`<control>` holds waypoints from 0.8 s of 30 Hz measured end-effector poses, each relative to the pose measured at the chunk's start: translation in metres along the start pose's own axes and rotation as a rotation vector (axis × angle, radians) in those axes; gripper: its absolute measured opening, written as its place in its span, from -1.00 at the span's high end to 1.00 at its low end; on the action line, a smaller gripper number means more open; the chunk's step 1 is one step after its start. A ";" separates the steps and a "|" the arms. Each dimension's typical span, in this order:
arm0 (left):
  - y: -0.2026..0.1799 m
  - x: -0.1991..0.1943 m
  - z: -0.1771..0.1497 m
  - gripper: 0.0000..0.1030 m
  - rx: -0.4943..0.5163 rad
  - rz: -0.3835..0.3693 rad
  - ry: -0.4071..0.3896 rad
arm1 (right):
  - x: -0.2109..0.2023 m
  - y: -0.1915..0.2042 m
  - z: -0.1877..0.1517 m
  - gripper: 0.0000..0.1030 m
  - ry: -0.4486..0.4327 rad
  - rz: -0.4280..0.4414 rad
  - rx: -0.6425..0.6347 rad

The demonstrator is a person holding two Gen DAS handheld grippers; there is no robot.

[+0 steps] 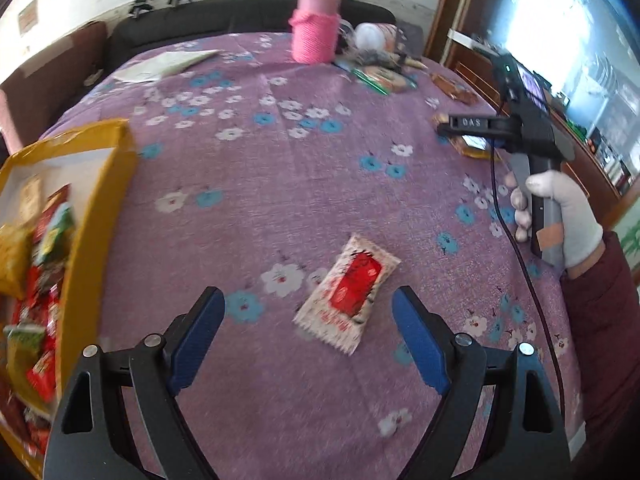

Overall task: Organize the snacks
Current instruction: 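Grasp candy packet with left gripper while right gripper grasps yellow egg-yolk cracker pack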

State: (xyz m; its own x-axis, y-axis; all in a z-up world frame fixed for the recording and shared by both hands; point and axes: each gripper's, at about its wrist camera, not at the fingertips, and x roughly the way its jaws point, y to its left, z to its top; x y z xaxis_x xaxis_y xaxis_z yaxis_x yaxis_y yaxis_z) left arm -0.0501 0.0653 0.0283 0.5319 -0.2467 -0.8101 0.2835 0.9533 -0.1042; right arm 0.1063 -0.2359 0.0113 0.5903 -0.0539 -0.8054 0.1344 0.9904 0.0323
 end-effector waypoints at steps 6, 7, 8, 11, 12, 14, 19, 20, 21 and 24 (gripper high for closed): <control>-0.023 0.026 0.012 -0.67 0.134 0.010 0.032 | -0.002 -0.003 -0.002 -0.38 -0.002 -0.003 -0.012; -0.026 0.029 0.012 -0.65 0.158 0.013 0.036 | -0.002 -0.003 -0.002 -0.38 -0.005 0.000 -0.010; -0.028 0.031 0.012 -0.62 0.181 0.023 0.041 | -0.002 -0.004 -0.002 -0.38 -0.007 0.002 -0.008; -0.030 0.030 0.009 -0.06 0.199 -0.004 0.028 | -0.003 -0.004 -0.003 -0.37 -0.016 0.009 0.003; -0.029 0.028 0.009 0.24 0.196 0.008 0.021 | -0.004 -0.005 -0.004 -0.37 -0.019 0.013 0.010; -0.025 0.027 0.011 0.48 0.172 -0.001 0.016 | -0.008 -0.006 -0.005 -0.37 -0.027 0.028 0.022; -0.014 0.017 0.007 0.48 0.100 -0.006 -0.019 | -0.019 -0.001 -0.007 -0.37 -0.067 0.051 0.023; -0.010 0.013 0.006 0.48 0.084 -0.011 -0.029 | -0.023 0.000 -0.007 -0.37 -0.080 0.064 0.022; -0.006 0.005 0.005 0.48 0.063 -0.013 -0.047 | -0.027 0.002 -0.008 -0.37 -0.095 0.083 0.022; 0.007 -0.020 0.002 0.48 -0.002 -0.020 -0.102 | -0.041 0.010 -0.009 -0.37 -0.138 0.138 0.018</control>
State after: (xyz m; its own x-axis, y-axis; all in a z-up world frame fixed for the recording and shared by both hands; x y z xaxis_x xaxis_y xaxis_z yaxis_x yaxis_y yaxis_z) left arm -0.0574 0.0771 0.0447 0.6043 -0.2818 -0.7452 0.2932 0.9484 -0.1208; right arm 0.0761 -0.2230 0.0387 0.7077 0.0639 -0.7037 0.0581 0.9873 0.1481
